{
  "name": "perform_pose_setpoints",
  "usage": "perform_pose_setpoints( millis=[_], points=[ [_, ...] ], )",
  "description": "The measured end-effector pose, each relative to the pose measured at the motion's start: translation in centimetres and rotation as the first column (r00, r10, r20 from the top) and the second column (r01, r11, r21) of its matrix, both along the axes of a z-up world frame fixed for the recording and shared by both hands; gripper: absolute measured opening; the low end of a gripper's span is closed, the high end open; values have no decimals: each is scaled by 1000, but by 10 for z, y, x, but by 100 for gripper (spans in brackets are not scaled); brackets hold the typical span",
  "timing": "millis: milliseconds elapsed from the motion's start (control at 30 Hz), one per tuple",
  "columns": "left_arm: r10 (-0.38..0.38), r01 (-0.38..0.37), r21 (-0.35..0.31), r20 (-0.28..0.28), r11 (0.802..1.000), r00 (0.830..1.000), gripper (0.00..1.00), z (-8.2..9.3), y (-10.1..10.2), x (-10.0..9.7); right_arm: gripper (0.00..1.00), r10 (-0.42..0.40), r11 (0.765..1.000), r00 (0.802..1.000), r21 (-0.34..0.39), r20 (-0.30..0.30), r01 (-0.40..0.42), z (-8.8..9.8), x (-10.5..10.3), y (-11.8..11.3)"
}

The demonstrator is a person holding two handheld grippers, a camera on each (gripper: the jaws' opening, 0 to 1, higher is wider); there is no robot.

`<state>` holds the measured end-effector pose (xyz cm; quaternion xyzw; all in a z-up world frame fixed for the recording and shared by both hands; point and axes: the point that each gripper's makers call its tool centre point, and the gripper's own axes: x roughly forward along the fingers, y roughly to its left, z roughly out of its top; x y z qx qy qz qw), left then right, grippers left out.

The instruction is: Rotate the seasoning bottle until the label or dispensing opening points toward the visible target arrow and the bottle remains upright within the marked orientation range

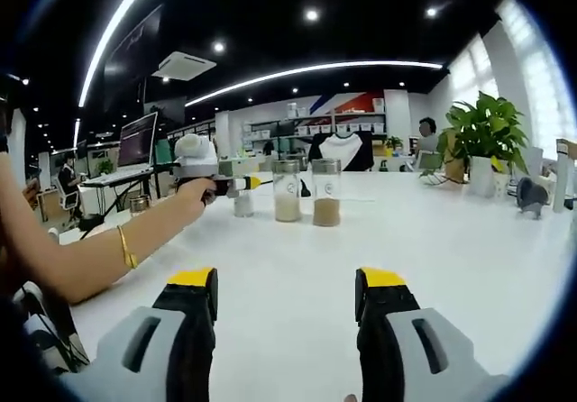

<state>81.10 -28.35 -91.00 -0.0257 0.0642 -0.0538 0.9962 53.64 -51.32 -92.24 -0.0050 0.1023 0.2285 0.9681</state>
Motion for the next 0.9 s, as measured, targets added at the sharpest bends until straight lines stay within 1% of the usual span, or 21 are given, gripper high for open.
perform_pose_setpoints(
  millis=[67,300,400,467,533,633,833,900],
  points=[
    [1,-1,-11,0,1000,1000,39,-1,-1,0,61,-5,1000,1000,-20,-1,5,-2,0,-2],
    [2,-2,-9,1,1000,1000,39,-1,-2,-2,60,-22,1000,1000,-8,7,22,0,-1,-7],
    [3,-3,-11,24,1000,1000,38,-1,-2,-1,57,-26,999,1000,-30,9,26,-1,-2,-9],
    [-6,6,-11,30,1000,1000,38,0,-3,-1,57,-25,999,1000,-30,10,25,-1,-2,-9],
    [5,-4,-18,35,1000,999,38,0,-1,-2,57,-23,999,1000,-28,12,24,0,-3,-9],
    [5,-5,-5,41,1000,999,38,0,0,-2,57,-25,999,1000,-33,10,25,-1,-4,-10],
    [-24,24,-6,43,1000,999,38,2,-3,-3,57,-30,999,999,-37,15,30,1,-6,-12],
    [-42,42,11,49,999,998,38,5,-6,-3,57,-32,999,999,-40,16,33,2,-6,-13]
  ],
)
